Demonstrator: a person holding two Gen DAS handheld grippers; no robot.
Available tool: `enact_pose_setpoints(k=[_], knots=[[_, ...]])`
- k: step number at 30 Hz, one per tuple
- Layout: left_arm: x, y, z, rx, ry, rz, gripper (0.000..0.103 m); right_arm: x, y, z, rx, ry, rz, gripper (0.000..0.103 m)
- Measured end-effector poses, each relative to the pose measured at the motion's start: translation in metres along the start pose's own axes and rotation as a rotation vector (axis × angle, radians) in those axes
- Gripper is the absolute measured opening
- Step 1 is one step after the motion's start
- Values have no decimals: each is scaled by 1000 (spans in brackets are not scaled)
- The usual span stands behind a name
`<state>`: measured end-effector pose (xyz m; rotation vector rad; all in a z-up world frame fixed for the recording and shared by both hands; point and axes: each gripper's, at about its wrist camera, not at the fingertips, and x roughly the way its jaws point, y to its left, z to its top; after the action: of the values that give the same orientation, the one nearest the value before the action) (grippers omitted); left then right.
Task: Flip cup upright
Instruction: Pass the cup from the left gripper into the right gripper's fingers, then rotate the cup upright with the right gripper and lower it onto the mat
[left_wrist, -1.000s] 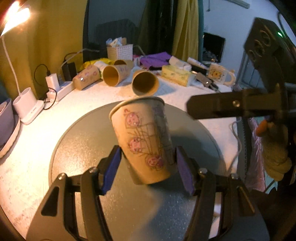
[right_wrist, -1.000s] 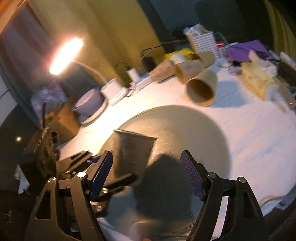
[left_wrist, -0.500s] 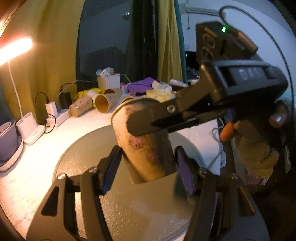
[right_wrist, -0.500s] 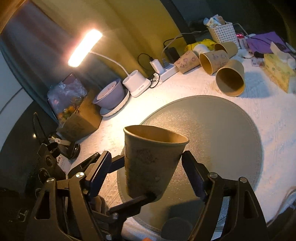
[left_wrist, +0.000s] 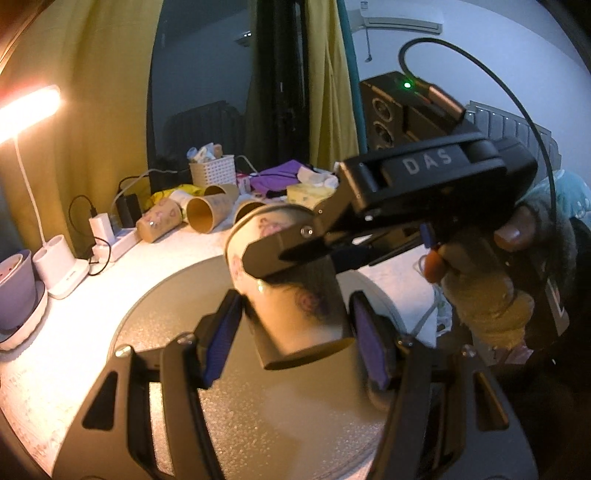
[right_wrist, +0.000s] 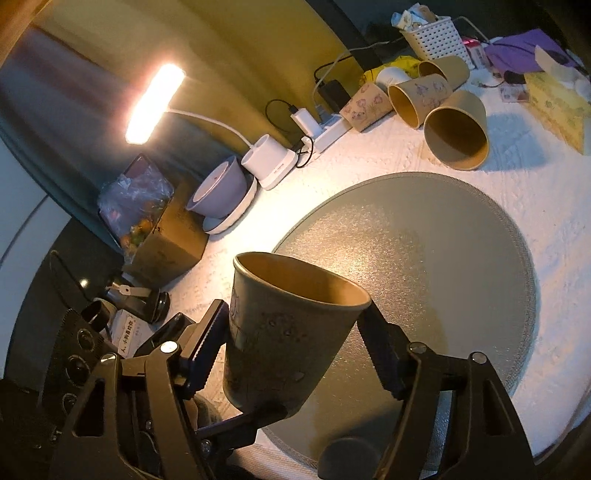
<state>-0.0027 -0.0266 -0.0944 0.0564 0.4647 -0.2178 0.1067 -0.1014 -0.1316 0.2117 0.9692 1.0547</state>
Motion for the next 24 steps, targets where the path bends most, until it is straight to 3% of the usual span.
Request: enact_pose_setpoints(k=[5, 8, 13, 19, 24], knots=[[3, 1, 0, -17, 21, 9, 63, 2, 4, 2, -26, -3, -43, 74], [6, 1, -1, -35, 48, -6, 78, 0, 10, 6, -51, -30, -72, 74], [9, 3, -3, -55, 68, -16, 78, -7, 21, 15, -140, -102, -198, 74], [14, 16, -4, -119, 97, -19, 78, -11, 35, 21, -310, -233, -415, 74], [20, 42, -5, -220, 124, 30, 78, -8, 33, 19, -387, -310, -513, 74]])
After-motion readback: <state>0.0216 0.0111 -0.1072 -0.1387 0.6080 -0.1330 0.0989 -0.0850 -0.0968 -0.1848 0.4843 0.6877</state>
